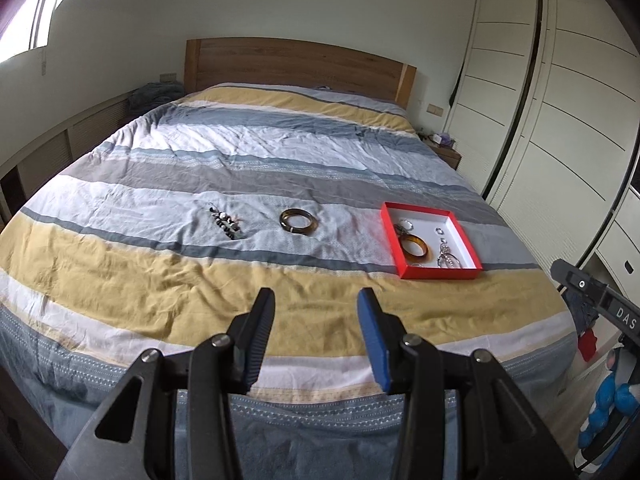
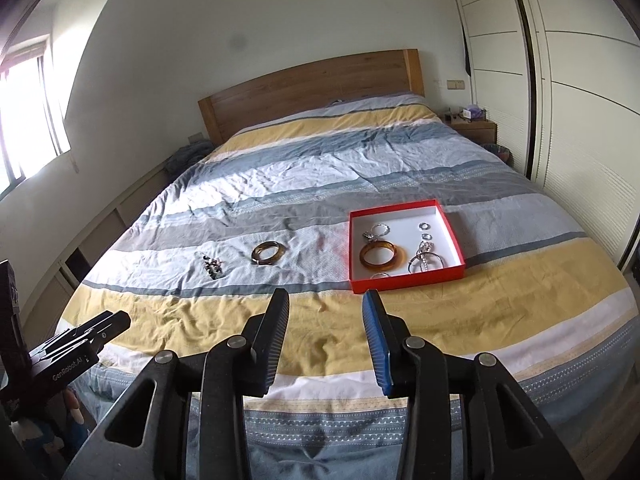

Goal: Organize jewelry
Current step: 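Withdraw both tools from the box and return toward the remaining jewelry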

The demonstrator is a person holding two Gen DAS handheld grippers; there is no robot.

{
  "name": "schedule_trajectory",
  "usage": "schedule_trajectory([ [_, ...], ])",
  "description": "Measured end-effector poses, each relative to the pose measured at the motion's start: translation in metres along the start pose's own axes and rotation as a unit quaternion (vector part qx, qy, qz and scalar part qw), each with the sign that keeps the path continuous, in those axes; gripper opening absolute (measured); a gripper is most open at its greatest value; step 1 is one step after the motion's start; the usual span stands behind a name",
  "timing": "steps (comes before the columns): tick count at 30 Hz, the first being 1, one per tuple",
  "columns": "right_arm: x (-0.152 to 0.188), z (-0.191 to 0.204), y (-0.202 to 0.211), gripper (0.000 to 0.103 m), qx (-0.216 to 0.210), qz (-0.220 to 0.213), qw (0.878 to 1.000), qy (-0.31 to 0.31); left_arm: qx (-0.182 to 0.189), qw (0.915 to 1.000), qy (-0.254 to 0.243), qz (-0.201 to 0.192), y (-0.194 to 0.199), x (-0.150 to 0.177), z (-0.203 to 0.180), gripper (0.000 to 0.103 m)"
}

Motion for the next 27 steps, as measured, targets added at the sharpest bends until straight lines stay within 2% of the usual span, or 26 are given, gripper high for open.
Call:
schedule_trajectory([
  [12,-0.001,0.027,0.011,0.038,-0.039,-0.012,0.999,0.030,-0.049,0.9985,0.022,-0.012,0.029,-0.002,0.038,0.041],
  [19,0.007,0.039,-0.026,0.038,-0.046,0.024,0.998,0.038,-0.078,0.9964,0.032,0.012,0.007,0.004,0.069,0.041],
  [22,0.014,0.048,-0.049,0.038,-0.053,0.051,0.996,0.049,-0.100,0.9943,0.033,0.014,-0.004,0.007,0.083,0.041],
  [27,0.024,0.064,-0.089,0.038,-0.065,0.088,0.992,0.061,-0.107,0.9921,0.053,0.038,-0.032,0.013,0.108,0.041],
])
Point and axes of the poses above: each gripper's, at about its wrist camera, not at the fingertips, and y roughly against the way its jaws point, z to its left, x to its underside, the point moved 7 cm from there along -y, roughly the way its jaws point, and after that the axes turned 12 degrees about x, right-handed, at the moved point
